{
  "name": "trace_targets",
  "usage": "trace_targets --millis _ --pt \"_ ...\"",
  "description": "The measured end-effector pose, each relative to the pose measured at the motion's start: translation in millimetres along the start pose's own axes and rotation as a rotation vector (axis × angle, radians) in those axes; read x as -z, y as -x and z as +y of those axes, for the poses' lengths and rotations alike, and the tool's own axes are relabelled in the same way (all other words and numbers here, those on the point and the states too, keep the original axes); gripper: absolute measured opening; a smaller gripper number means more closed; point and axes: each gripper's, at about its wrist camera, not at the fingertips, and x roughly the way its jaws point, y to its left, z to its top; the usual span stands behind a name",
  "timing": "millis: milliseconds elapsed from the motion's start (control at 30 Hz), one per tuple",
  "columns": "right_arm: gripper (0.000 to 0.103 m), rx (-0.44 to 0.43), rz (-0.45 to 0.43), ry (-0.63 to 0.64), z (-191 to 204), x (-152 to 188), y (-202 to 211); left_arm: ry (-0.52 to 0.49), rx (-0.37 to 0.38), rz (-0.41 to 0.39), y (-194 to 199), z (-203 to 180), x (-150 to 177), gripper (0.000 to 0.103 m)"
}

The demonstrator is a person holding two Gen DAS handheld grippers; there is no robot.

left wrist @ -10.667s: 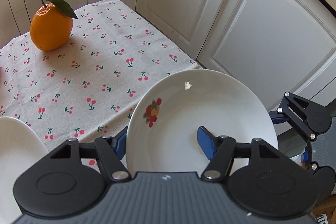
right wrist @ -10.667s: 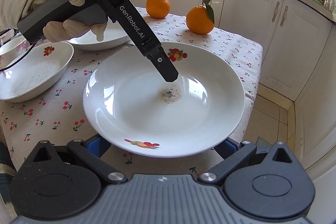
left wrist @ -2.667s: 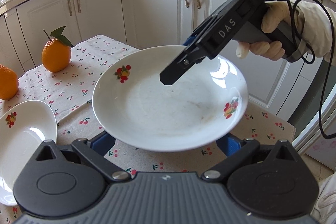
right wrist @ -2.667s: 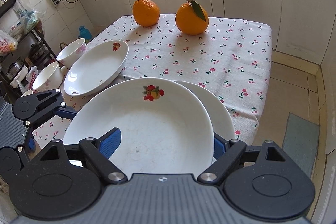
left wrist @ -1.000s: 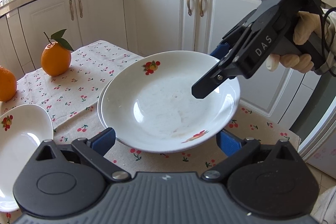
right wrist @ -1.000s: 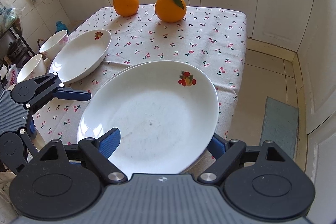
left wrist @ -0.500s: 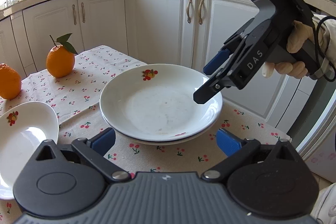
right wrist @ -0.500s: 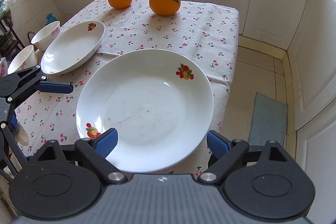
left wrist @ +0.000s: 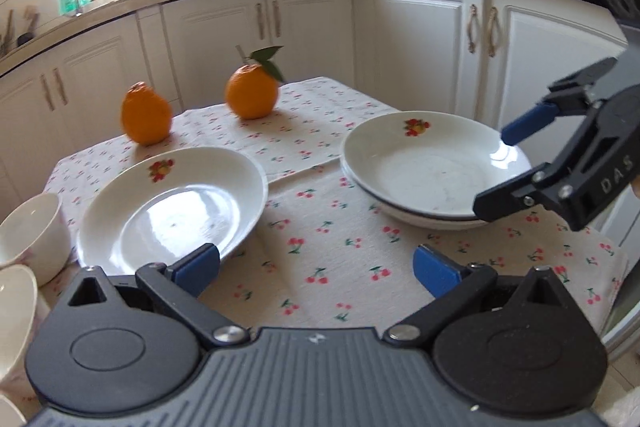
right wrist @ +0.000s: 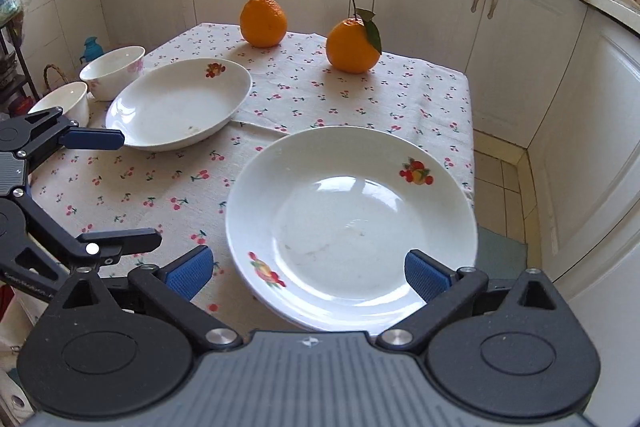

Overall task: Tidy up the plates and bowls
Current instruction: 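Move the right gripper toward the next white flower plate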

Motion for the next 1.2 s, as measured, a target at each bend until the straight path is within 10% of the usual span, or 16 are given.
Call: trace_targets --millis 267,1200 --pt "0.103 -0.052 -0.013 -0.04 33 -2 -17 0.147 -0.196 0.099 -13 39 23 0.102" --pt "0.103 -0.325 0.05 0.226 28 -99 -67 0.299 -0.254 0.098 -54 64 14 0.103"
